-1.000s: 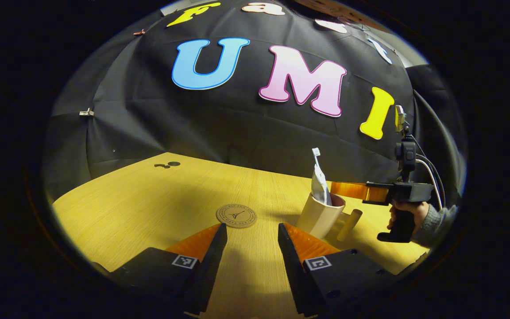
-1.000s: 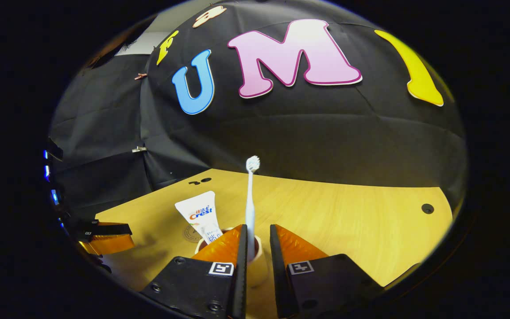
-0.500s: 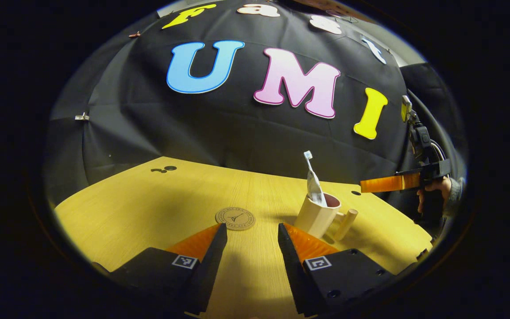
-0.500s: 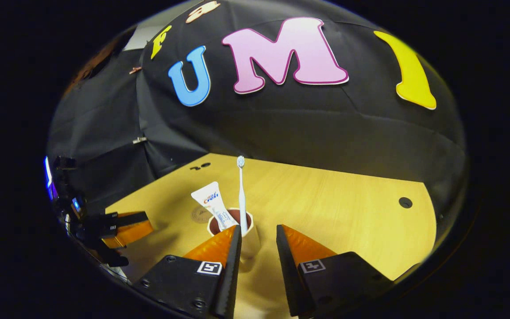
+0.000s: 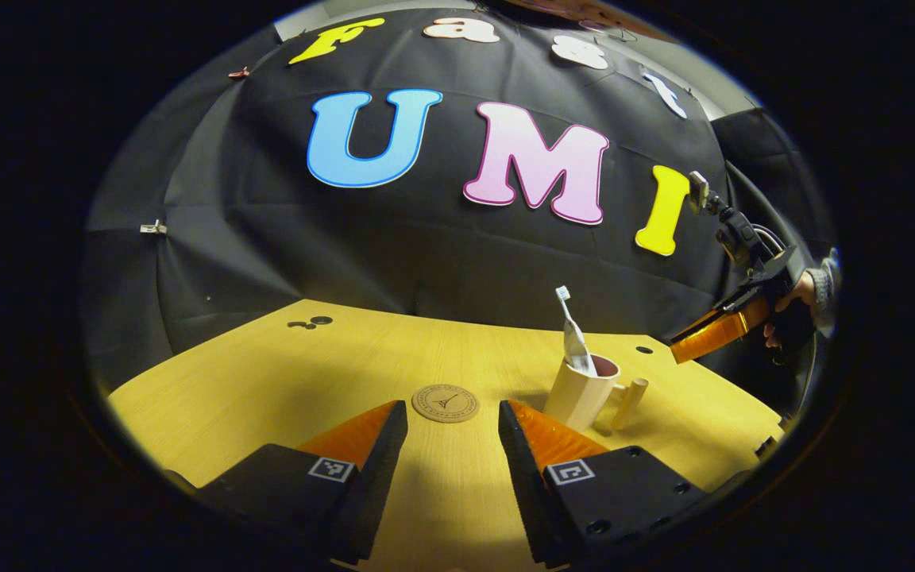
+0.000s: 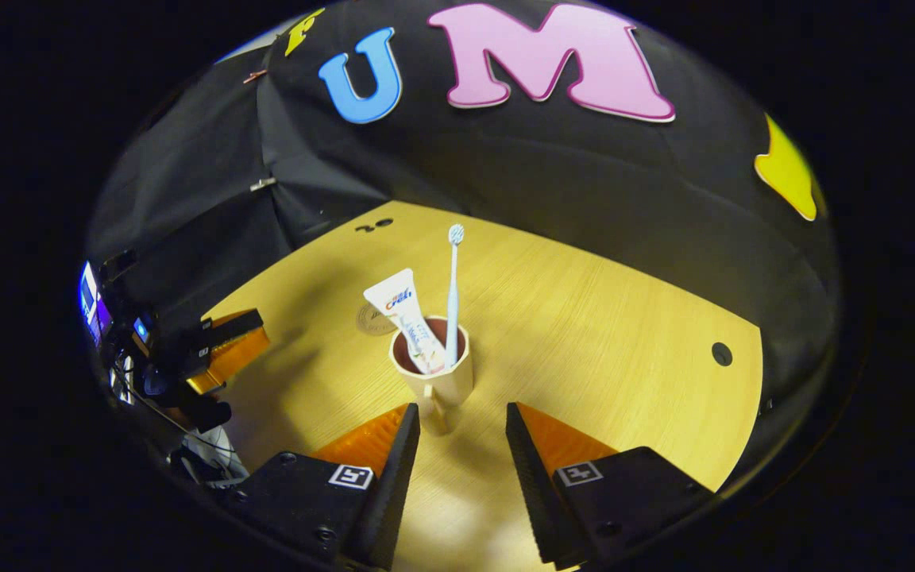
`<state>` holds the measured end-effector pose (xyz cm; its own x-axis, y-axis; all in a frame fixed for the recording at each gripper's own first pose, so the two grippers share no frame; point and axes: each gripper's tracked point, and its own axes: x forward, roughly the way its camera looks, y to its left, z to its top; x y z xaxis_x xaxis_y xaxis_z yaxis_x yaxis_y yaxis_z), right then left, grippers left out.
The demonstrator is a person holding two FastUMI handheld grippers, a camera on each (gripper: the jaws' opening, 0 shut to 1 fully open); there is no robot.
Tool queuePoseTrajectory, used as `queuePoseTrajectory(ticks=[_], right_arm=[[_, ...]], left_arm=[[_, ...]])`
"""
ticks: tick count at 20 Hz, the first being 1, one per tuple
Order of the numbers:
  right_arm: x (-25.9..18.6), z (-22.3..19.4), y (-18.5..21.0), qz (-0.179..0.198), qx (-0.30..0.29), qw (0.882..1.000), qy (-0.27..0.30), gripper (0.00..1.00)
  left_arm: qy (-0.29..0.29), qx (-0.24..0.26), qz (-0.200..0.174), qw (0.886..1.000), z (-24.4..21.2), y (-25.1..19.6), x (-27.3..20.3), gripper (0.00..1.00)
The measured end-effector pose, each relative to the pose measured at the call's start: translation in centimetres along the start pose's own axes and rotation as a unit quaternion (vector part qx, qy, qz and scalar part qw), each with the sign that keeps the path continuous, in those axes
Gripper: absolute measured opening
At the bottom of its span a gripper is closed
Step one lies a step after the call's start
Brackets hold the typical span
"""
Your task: Put the toothbrush and toothpaste on the desktop into the cup, then pick up the cup and place it on the coaster on the desktop.
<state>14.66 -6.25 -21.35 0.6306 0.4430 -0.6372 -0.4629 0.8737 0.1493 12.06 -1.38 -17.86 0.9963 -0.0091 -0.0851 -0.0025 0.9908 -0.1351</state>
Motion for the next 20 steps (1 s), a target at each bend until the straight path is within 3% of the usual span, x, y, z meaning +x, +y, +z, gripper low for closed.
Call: queuePoseTrajectory(ticks=[3,6,7,8,10,19,20], right_arm=[[1.4,-2.4,1.9,0.036,0.003,0.996,0.077,0.76],[3.2,-3.5,1.4,0.023,-0.005,0.993,0.117,0.76],[4.0,-3.8,1.6,0.027,-0.004,0.991,0.128,0.67],[4.8,-4.0,1.6,0.028,-0.004,0.99,0.136,0.77],[6.3,-4.1,2.0,0.035,-0.004,0.988,0.148,0.77],[10.4,-6.4,2.5,0.037,-0.031,0.976,0.212,0.77],[10.8,-6.4,2.6,0.037,-0.037,0.975,0.216,0.68]], left_arm=[[0.0,0.0,0.005,1.0,-0.3,0.3,-0.4,0.73],[-0.001,-0.006,0.006,1.0,-0.6,0.4,-1.0,0.73],[-0.002,-0.009,0.007,1.0,-0.6,0.4,-1.1,0.73],[-0.002,-0.011,0.007,1.0,-0.7,0.5,-1.3,0.73],[-0.002,-0.013,0.009,1.0,-1.0,0.6,-1.5,0.73],[0.002,-0.024,0.021,1.0,-1.8,2.0,-2.6,0.73],[0.003,-0.026,0.022,0.999,-2.0,2.2,-2.6,0.73]])
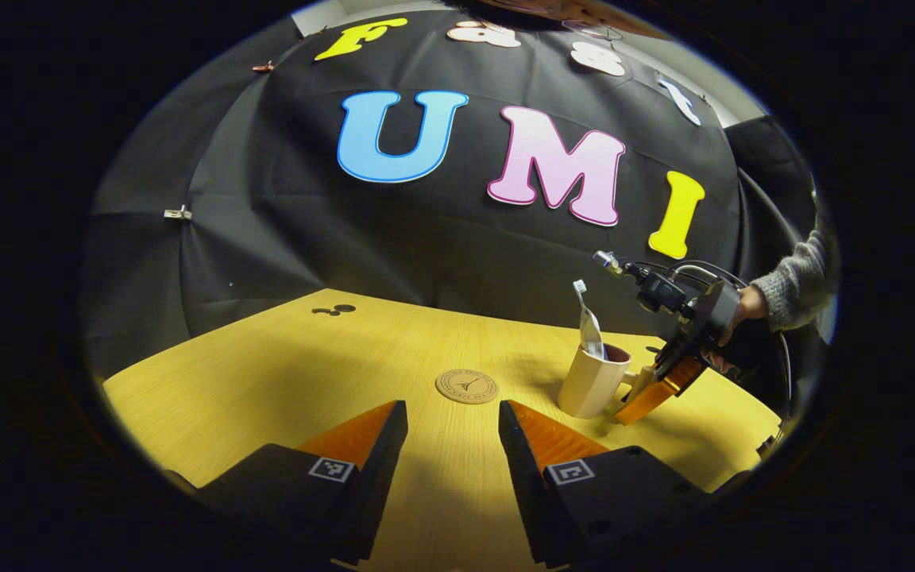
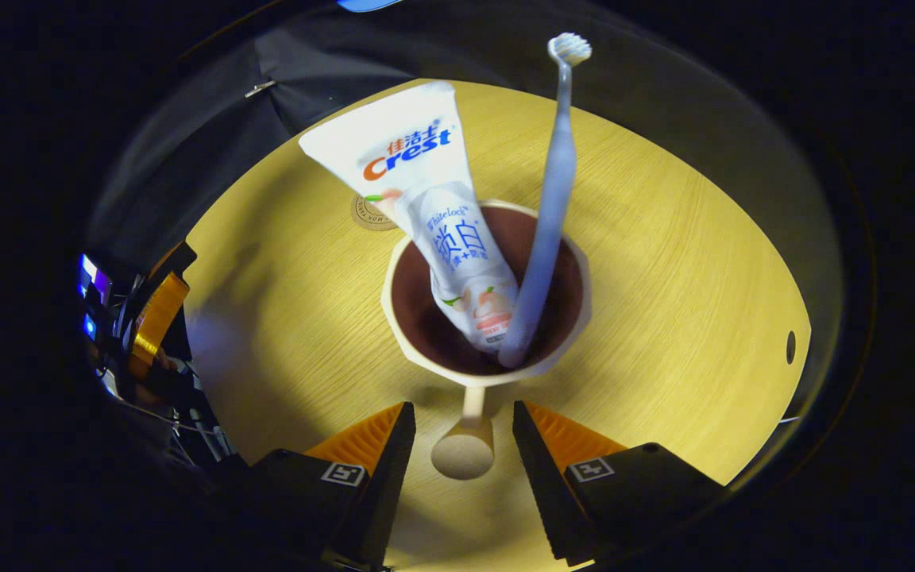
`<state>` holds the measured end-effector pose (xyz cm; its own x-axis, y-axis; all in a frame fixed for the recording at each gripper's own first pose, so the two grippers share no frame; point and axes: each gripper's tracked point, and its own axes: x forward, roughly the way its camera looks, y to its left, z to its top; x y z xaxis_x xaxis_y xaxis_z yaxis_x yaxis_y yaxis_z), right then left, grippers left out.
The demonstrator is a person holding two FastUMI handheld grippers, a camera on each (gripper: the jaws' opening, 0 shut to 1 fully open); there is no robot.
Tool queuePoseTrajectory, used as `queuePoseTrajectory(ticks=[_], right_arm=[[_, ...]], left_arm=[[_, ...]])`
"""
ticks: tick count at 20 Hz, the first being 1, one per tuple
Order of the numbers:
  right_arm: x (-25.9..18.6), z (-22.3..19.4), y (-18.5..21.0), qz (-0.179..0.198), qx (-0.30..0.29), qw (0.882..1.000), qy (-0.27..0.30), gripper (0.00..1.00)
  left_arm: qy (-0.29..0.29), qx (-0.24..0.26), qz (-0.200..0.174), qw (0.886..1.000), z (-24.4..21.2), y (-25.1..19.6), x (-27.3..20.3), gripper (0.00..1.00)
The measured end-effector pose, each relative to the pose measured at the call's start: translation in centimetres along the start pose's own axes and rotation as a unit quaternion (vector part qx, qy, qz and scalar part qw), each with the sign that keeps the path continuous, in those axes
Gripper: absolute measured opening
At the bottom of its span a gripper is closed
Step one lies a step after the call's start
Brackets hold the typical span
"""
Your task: Put the toothbrush and toothpaste on the desktop into the cup, then pick up the cup and place it on the coaster on the desktop.
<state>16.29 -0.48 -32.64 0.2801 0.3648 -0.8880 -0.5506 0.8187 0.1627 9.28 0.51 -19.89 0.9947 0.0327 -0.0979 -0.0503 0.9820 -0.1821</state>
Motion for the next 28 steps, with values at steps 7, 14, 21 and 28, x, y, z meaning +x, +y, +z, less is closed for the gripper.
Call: queuePoseTrajectory(ticks=[7,14,21,28], right_arm=[[1.8,0.7,0.0,-0.018,0.001,0.999,0.027,0.61],[2.5,0.7,-1.2,-0.055,-0.004,0.997,0.056,0.36],[2.3,0.9,-0.2,-0.035,-0.007,0.998,0.056,0.32],[1.3,4.3,2.4,-0.019,-0.012,0.999,0.024,0.27]], left_arm=[[0.001,-0.005,0.016,1.0,-0.1,1.8,-0.2,0.73],[0.002,-0.01,0.025,1.0,-0.4,2.9,-0.3,0.73],[0.002,-0.015,0.029,0.999,-0.3,3.5,-0.2,0.73],[0.001,-0.018,0.032,0.999,-0.2,4.0,-0.3,0.73]])
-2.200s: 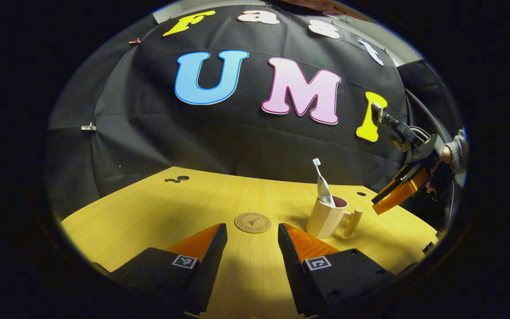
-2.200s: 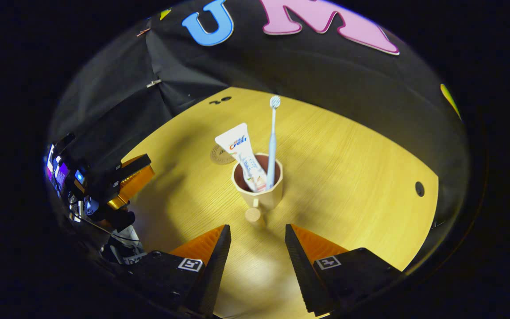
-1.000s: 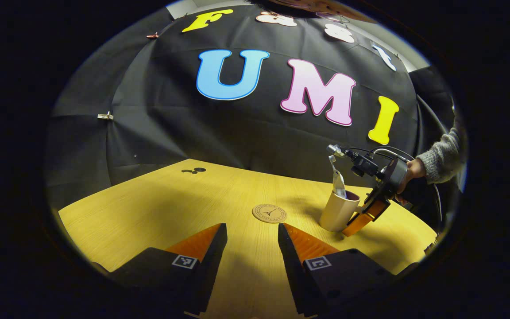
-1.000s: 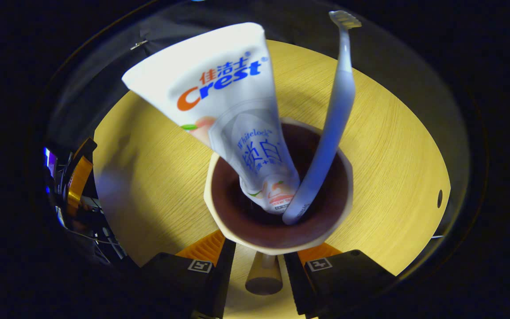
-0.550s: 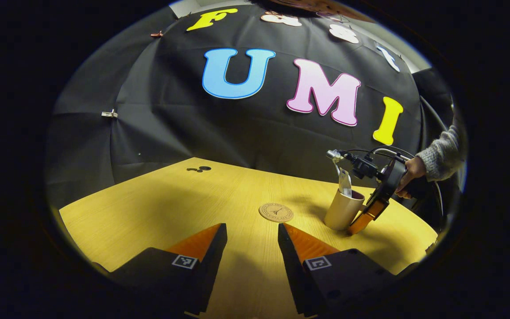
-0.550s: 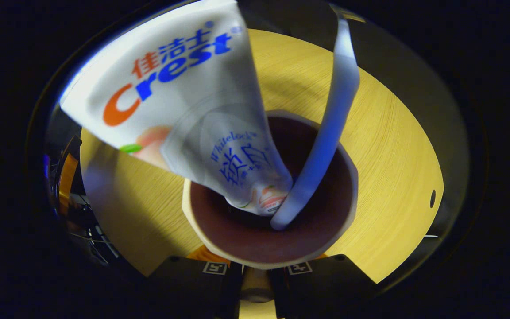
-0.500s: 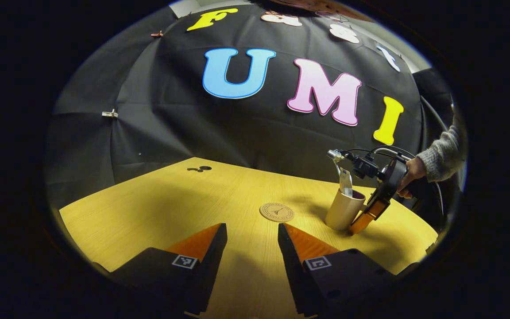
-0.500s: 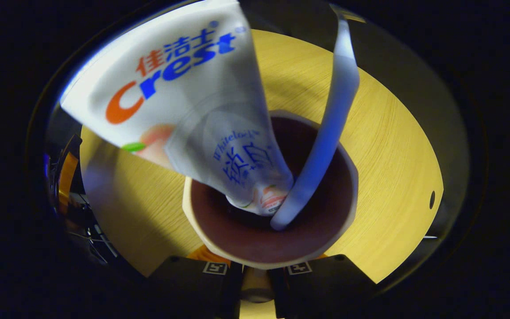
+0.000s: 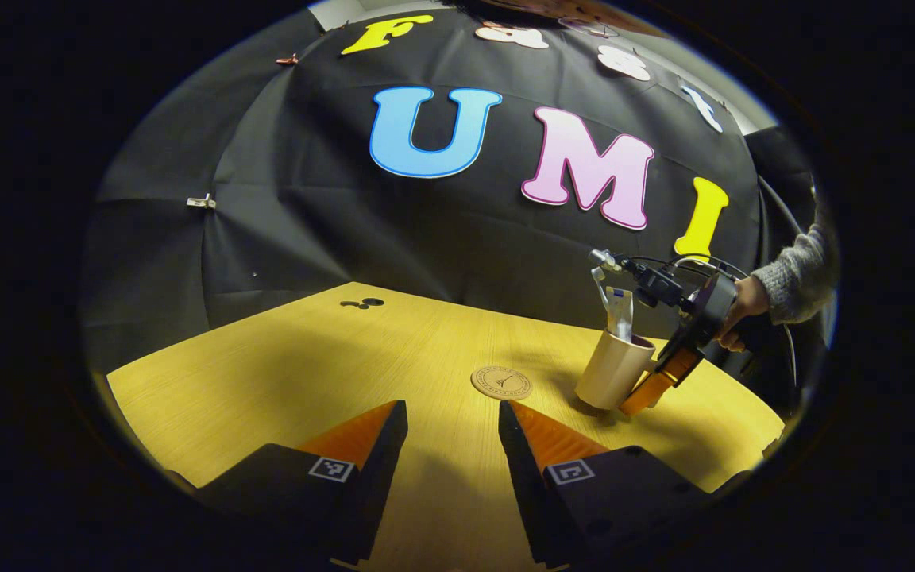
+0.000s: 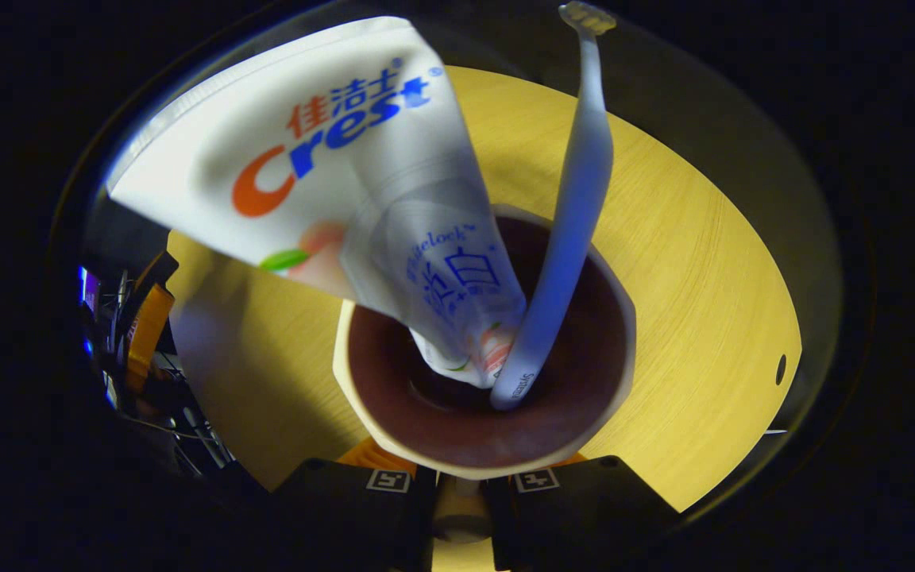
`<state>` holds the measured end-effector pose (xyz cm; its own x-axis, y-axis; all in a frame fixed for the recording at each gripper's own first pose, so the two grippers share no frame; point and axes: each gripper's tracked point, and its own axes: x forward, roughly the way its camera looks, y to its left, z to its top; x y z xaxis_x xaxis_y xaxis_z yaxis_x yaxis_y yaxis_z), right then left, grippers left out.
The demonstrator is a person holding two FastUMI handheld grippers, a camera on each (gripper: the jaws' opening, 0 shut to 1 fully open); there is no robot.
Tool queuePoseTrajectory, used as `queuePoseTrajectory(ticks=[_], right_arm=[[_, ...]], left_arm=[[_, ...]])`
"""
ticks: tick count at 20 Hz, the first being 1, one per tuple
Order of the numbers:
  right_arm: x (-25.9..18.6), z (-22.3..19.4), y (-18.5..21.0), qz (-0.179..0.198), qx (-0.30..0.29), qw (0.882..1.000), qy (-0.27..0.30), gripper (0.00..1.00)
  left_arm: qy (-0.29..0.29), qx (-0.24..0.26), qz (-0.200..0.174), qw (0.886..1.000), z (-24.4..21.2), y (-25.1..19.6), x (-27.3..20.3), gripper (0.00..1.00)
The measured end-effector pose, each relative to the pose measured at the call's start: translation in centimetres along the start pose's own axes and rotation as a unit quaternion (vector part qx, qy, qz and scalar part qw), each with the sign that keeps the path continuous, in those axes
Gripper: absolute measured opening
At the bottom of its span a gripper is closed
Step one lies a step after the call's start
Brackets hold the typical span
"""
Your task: Put the toothbrush and toothpaste on the desktop into the cup, then pick up the cup and place it on the coaster on the desktop.
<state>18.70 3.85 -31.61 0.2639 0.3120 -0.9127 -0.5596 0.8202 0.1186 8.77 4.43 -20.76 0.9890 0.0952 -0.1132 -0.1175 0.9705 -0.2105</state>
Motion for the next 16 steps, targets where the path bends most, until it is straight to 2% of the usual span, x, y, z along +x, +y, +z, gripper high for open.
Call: queuePoseTrajectory(ticks=[10,16], right_arm=[[1.4,7.7,3.1,0.013,-0.049,0.998,-0.025,0.28],[3.6,9.4,4.3,0.018,-0.073,0.997,-0.007,0.27]], left_arm=[[-0.005,-0.008,0.016,1.0,0.4,2.5,-0.4,0.73],[-0.003,-0.016,0.025,1.0,0.1,3.3,-0.3,0.73]])
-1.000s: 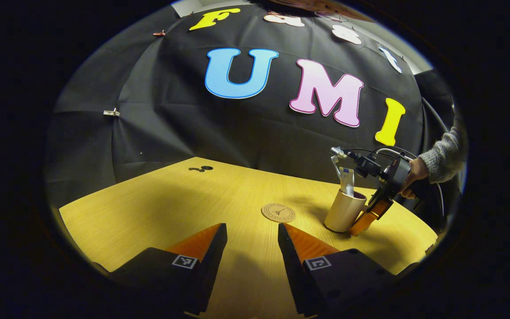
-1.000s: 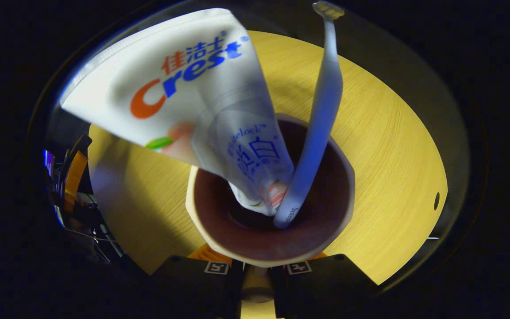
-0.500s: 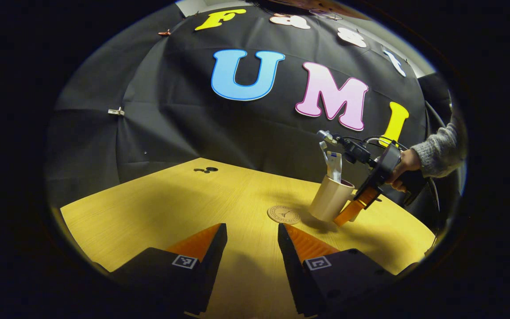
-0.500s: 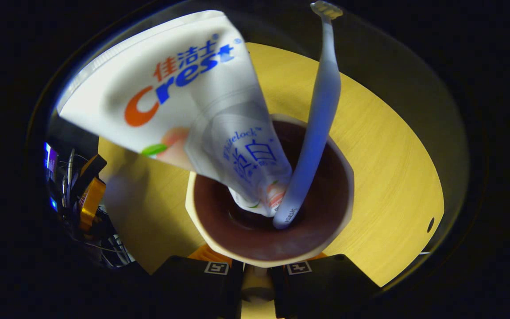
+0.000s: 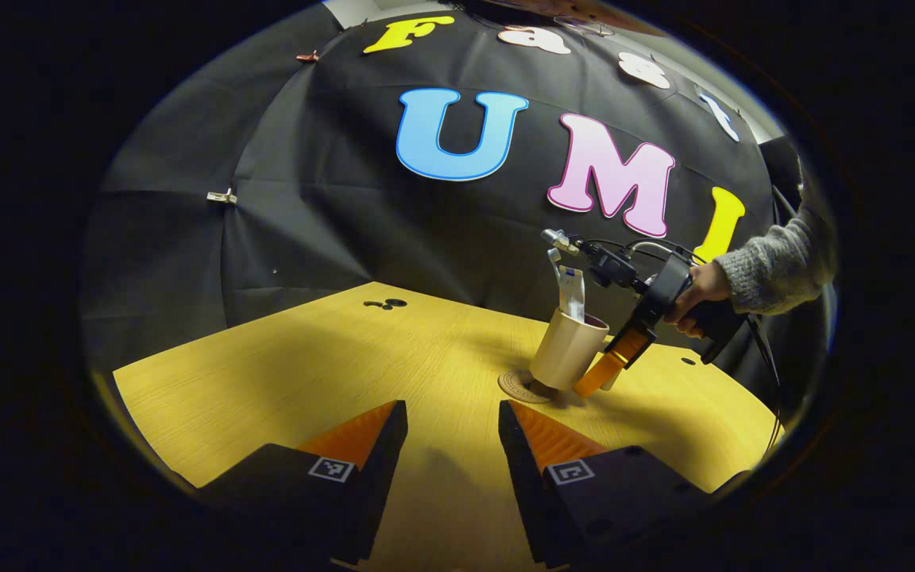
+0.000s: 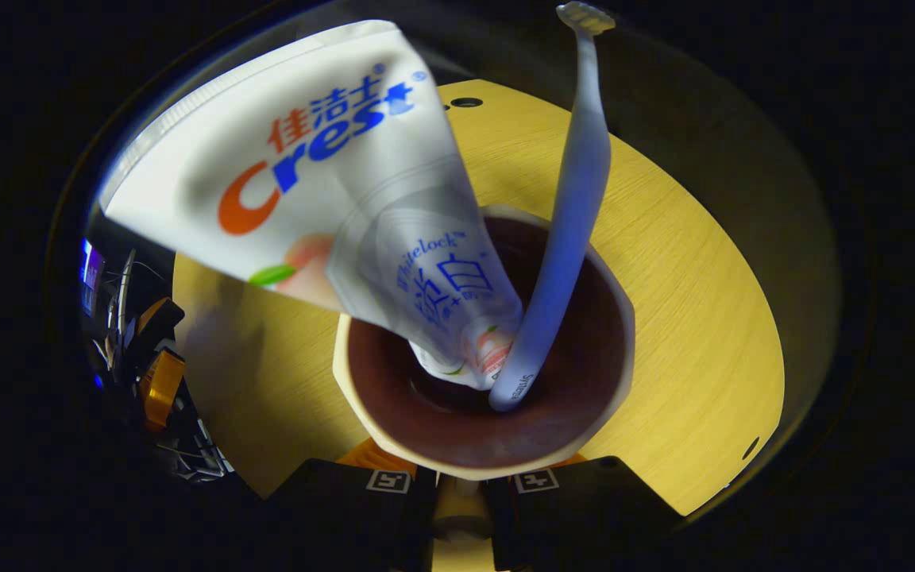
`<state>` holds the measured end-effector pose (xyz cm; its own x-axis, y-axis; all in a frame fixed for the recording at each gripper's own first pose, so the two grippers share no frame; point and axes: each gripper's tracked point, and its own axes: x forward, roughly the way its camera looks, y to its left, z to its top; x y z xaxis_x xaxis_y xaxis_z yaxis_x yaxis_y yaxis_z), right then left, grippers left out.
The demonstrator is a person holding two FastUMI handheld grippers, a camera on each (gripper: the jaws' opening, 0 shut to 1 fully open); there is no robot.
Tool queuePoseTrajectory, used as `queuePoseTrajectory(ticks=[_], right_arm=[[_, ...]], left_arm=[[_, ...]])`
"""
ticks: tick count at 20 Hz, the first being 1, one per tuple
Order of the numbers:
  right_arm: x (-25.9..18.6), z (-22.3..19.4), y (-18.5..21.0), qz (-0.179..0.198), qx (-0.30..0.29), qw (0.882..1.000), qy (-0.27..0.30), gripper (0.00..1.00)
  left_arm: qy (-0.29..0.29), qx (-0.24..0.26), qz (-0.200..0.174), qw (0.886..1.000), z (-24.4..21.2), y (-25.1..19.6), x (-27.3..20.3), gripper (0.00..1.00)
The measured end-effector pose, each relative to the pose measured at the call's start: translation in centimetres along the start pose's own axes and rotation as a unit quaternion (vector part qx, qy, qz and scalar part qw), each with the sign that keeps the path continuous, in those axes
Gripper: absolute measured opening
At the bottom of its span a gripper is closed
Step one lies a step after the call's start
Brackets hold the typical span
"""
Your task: Put the toothbrush and toothpaste on the desktop into the cup, then pick up the cup and place it on the coaster on the desktop.
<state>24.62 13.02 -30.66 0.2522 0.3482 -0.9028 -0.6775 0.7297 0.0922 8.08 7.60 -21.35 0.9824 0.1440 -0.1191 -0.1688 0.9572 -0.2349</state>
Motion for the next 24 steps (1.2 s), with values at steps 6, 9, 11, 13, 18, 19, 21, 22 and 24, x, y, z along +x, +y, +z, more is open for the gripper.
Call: queuePoseTrajectory(ticks=[6,9,11,13,18,19,21,22,24], right_arm=[[1.7,0.8,0.0,0.005,-0.018,1.0,0.022,0.27],[2.1,1.2,-0.1,0.0,-0.029,0.999,0.035,0.27],[2.1,1.6,0.2,0.005,-0.028,0.999,0.043,0.27],[2.3,1.5,0.3,0.002,-0.035,0.998,0.044,0.28],[2.3,1.4,0.4,0.002,-0.03,0.998,0.048,0.32],[2.2,1.4,0.3,0.0,-0.033,0.998,0.049,0.32],[2.0,1.5,0.1,-0.001,-0.031,0.998,0.05,0.34],[1.9,1.4,0.1,-0.002,-0.029,0.998,0.047,0.29],[0.6,1.8,-0.2,-0.006,-0.023,0.999,0.036,0.32]], left_arm=[[0.004,-0.009,0.005,1.0,-0.3,0.5,0.4,0.73],[0.001,-0.013,0.005,1.0,-0.2,0.6,0.6,0.73],[0.001,-0.017,0.006,1.0,-0.3,0.7,0.6,0.73],[0.002,-0.021,0.007,1.0,-0.3,1.0,0.7,0.73],[0.002,-0.028,0.014,0.999,-0.2,1.8,0.6,0.73],[0.002,-0.03,0.015,0.999,-0.1,1.9,0.6,0.73],[0.002,-0.029,0.015,0.999,0.0,1.9,0.6,0.73],[0.003,-0.028,0.014,1.0,0.0,1.9,0.6,0.73],[0.005,-0.026,0.014,1.0,0.1,1.8,0.4,0.73]])
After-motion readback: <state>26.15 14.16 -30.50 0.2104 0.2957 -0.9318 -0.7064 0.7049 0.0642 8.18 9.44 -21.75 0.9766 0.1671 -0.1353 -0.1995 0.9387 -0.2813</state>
